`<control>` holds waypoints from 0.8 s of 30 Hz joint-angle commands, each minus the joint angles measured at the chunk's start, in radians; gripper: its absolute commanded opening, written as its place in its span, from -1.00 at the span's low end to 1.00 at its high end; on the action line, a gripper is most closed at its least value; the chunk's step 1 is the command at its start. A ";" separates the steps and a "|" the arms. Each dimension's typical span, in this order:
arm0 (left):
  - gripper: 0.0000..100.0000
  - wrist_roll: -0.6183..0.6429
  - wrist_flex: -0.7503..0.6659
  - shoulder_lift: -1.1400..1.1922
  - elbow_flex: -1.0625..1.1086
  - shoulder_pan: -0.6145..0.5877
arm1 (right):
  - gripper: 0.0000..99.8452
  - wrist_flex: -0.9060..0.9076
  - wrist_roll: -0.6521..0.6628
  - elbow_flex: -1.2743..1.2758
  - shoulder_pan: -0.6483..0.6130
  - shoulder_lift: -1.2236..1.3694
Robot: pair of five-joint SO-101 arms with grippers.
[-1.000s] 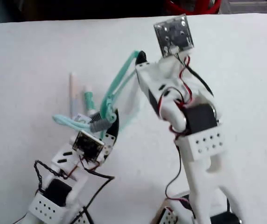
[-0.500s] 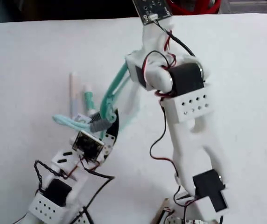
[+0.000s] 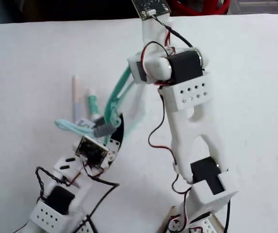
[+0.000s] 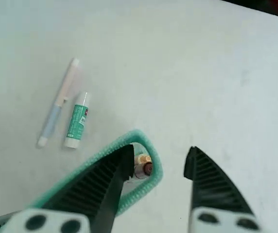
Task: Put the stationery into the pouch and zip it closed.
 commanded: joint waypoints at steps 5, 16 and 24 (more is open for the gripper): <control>-0.92 -0.002 -0.037 0.004 -0.002 -0.019 | -0.97 0.019 0.002 -0.015 0.050 -0.111; -0.92 0.092 -0.054 0.010 -0.130 0.091 | -0.96 0.022 0.002 0.066 0.113 -0.189; -0.92 0.152 -0.069 0.012 -0.158 0.094 | -0.96 0.022 0.086 0.201 0.265 -0.197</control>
